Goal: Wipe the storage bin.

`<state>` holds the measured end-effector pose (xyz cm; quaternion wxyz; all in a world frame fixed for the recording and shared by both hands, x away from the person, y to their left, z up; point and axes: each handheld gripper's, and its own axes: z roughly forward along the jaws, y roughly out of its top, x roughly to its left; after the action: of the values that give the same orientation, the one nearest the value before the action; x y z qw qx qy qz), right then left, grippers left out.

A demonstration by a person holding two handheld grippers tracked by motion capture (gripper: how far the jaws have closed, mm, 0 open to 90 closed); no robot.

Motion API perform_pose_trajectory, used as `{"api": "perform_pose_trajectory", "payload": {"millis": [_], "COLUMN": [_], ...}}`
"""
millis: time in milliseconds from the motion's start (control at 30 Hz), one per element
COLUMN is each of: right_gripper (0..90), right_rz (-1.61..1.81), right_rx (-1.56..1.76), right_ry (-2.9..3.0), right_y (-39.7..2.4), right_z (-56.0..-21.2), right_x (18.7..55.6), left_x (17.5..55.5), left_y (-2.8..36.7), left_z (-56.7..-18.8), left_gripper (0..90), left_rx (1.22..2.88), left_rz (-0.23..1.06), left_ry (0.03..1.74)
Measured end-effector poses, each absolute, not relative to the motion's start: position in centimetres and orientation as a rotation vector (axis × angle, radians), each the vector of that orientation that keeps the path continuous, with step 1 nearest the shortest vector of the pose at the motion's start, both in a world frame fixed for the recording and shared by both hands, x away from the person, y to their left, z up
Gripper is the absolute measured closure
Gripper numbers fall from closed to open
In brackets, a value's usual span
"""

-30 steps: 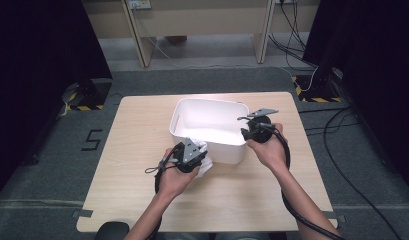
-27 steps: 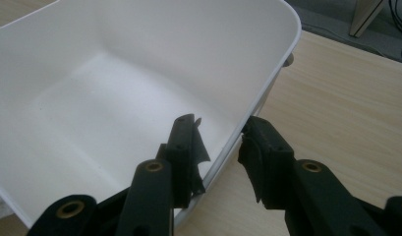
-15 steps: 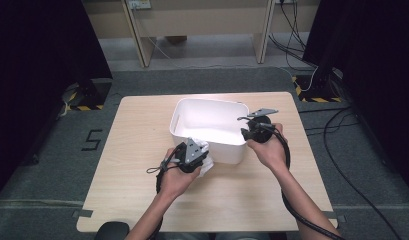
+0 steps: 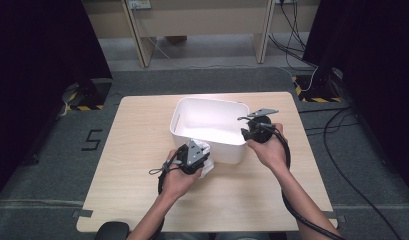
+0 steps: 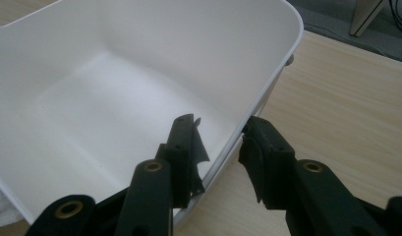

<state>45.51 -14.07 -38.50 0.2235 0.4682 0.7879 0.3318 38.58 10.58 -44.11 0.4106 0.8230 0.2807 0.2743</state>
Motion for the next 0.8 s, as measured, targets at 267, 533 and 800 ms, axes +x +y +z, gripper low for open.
{"api": "perform_pose_trajectory", "payload": {"millis": [267,533,800], "right_gripper": [65.5,65.5,65.4], "right_rz": [0.915,0.916,0.916], "right_rx": [1.291,1.292,1.292], "right_ry": [2.176,2.175,2.175], "right_y": [-14.0,-14.0,-14.0], "right_z": [-38.5,-38.5,-38.5], "right_x": [45.5,45.5,45.5], "left_x": [38.7,38.7,38.8], "left_y": [10.5,10.4,10.3], "left_z": [-44.6,-44.9,-45.4], "left_gripper": [77.5,77.5,77.5], "left_rx": [2.082,2.085,2.092], "left_rz": [0.679,0.670,0.662], "left_ry": [0.706,0.710,0.710]}}
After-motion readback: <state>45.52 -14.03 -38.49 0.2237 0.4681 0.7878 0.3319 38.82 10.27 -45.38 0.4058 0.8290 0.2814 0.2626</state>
